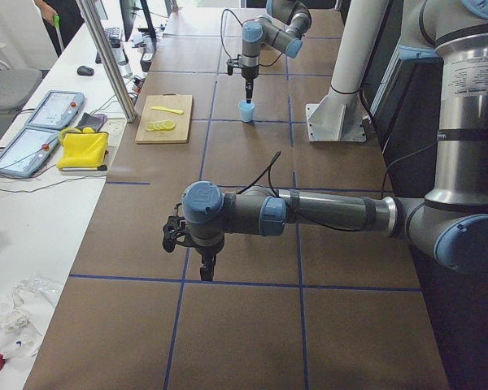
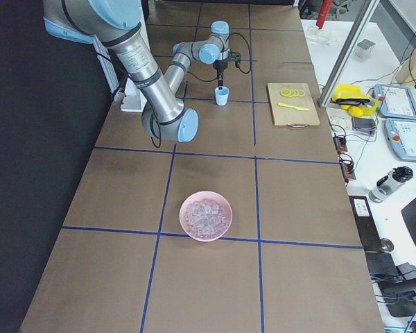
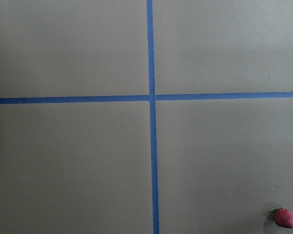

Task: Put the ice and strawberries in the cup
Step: 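Open the right gripper to drop the ice cube into the cup, then move the right gripper toward the bowl while the left gripper reaches for the strawberry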

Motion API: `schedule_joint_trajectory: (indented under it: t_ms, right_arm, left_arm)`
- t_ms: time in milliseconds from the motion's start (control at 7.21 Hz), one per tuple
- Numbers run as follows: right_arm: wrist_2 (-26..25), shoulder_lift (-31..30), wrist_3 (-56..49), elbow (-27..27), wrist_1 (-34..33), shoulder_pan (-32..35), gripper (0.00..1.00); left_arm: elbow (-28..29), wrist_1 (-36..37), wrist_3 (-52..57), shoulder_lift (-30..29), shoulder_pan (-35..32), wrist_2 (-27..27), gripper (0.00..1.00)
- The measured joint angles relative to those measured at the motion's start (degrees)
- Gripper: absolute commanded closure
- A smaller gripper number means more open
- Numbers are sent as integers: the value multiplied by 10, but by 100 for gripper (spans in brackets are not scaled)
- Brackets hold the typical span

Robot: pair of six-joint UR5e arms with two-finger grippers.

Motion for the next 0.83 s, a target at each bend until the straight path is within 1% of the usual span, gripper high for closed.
schedule_joint_trajectory:
  t_ms: [555, 694, 832]
  right_arm:
    - [5, 0, -1, 7, -1, 11, 1]
    - [24, -9, -3, 19, -5, 34, 1]
    - [60, -39, -14, 50, -7, 70, 1]
  left_arm:
    - [-6, -6, 1, -2, 2, 3, 0]
    - [-9, -24, 2, -4, 8, 5, 0]
    - [-14, -43, -8, -4, 22, 6, 0]
